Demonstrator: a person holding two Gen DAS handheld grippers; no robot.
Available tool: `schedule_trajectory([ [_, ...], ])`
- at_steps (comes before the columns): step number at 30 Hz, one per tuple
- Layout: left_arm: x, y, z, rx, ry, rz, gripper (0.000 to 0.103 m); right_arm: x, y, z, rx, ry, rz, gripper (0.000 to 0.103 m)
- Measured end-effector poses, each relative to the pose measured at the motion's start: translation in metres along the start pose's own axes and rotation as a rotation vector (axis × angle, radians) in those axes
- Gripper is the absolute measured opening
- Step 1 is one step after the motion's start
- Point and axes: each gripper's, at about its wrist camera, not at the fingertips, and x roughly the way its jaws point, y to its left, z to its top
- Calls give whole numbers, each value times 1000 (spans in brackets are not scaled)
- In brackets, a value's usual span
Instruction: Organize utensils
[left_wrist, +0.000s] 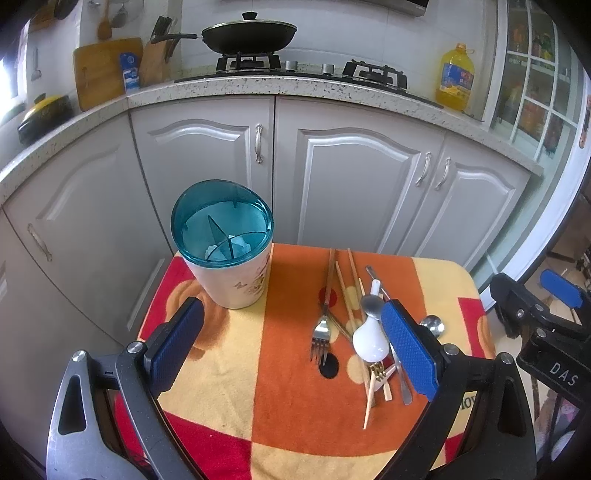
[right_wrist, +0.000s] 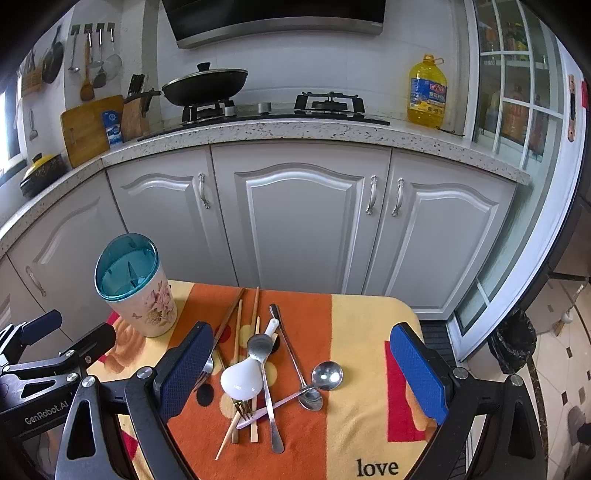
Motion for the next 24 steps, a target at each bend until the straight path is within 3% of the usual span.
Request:
schedule_trajectory([
  [24,5,-1,-1,2,15,5,97,6,3,-2,-21,19,-2,96],
])
